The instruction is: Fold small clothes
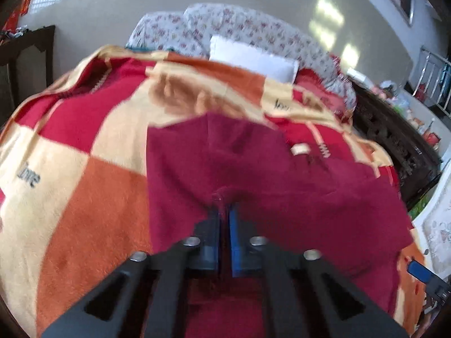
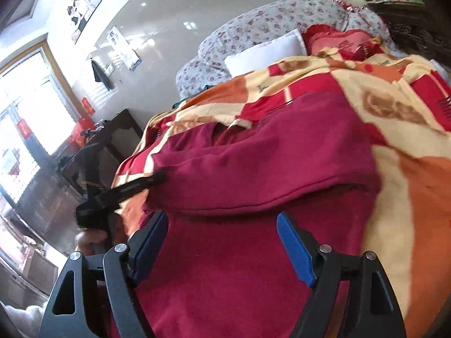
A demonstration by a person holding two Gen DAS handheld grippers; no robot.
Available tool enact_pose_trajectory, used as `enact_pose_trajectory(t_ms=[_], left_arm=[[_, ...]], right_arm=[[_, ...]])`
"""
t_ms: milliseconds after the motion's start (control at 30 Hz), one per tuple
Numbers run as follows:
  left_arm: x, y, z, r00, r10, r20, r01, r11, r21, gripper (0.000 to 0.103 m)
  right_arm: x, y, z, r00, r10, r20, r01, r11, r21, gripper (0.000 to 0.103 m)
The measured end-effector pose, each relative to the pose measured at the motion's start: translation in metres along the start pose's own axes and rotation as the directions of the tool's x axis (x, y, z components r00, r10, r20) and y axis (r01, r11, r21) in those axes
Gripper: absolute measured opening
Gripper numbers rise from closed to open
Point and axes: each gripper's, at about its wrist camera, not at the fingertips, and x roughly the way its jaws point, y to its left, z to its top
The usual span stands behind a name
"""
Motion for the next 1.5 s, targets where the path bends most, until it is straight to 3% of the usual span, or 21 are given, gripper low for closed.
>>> enact_pose_trajectory(t_ms=[200,333,433,533,633,767,867,933,1033,1100,1200,1267,1333,1367,1500], left_arm=[[-0.045,-0.01,0.031,0.992,0.032,0.121,-0.042,0.996,0.078,0.005],[-0.03,0.007,0.032,0.994,0.099,0.046,-0.101,0.994,0.039,0.005],[-0.006,0.024,0.017,0.989,0.141,-0.042,-0.141,0.99,-0.004,0.005],[0.009,0.033,0.009,0.986,0.149,-0.073,-0.151,0.988,-0.03,0.005],[0.01,0.024,0.006,0.983,0.174,-0.06,-0.173,0.985,0.023,0.005],[0.009,0.018,0.004,0.98,0.197,-0.032,-0.195,0.979,0.054,0.012],[0.015,0.023,0.004,0.978,0.205,-0.043,-0.204,0.979,0.03,0.019],[0.015,0.025,0.003,0.973,0.226,-0.044,-0.225,0.974,0.026,0.028],[0.009,0.025,0.005,0.967,0.252,-0.034,-0.251,0.968,0.027,0.043],[0.002,0.025,0.005,0.964,0.264,-0.035,-0.263,0.964,0.021,0.059],[-0.01,0.019,0.005,0.962,0.273,0.009,-0.273,0.962,0.023,0.062],[-0.016,0.01,0.004,0.955,0.294,0.045,-0.297,0.953,0.056,0.065],[-0.02,0.001,0.002,0.951,0.299,0.08,-0.305,0.949,0.083,0.071],[-0.02,-0.001,0.002,0.951,0.298,0.088,-0.305,0.948,0.092,0.073],[-0.004,-0.008,-0.002,0.948,0.31,0.066,-0.316,0.941,0.118,0.073]], right_arm=[[-0.022,-0.02,0.029,0.986,-0.153,0.058,0.153,0.988,0.02,0.08],[-0.009,-0.026,0.044,0.973,-0.227,0.044,0.227,0.974,-0.001,0.051],[0.016,-0.025,0.048,0.967,-0.254,-0.018,0.252,0.966,-0.06,0.044],[0.05,-0.043,0.042,0.925,-0.349,-0.151,0.336,0.936,-0.108,0.035],[0.046,-0.058,0.037,0.924,-0.335,-0.184,0.326,0.942,-0.077,0.025],[0.017,-0.044,0.044,0.949,-0.294,-0.113,0.29,0.956,-0.054,0.029],[0.025,-0.033,0.054,0.945,-0.317,-0.079,0.31,0.947,-0.087,0.029],[0.037,-0.033,0.062,0.943,-0.324,-0.073,0.316,0.944,-0.095,0.029],[0.066,-0.049,0.072,0.922,-0.374,-0.105,0.366,0.927,-0.088,0.029],[0.076,-0.062,0.078,0.928,-0.353,-0.12,0.349,0.936,-0.05,0.029],[0.066,-0.054,0.083,0.925,-0.356,-0.129,0.351,0.934,-0.062,0.029],[0.05,-0.041,0.078,0.925,-0.362,-0.115,0.353,0.931,-0.088,0.035],[0.04,-0.032,0.071,0.932,-0.344,-0.118,0.331,0.936,-0.118,0.048],[0.036,-0.028,0.066,0.933,-0.339,-0.122,0.323,0.937,-0.136,0.049],[0.043,-0.036,0.047,0.898,-0.416,-0.144,0.389,0.903,-0.183,0.049]])
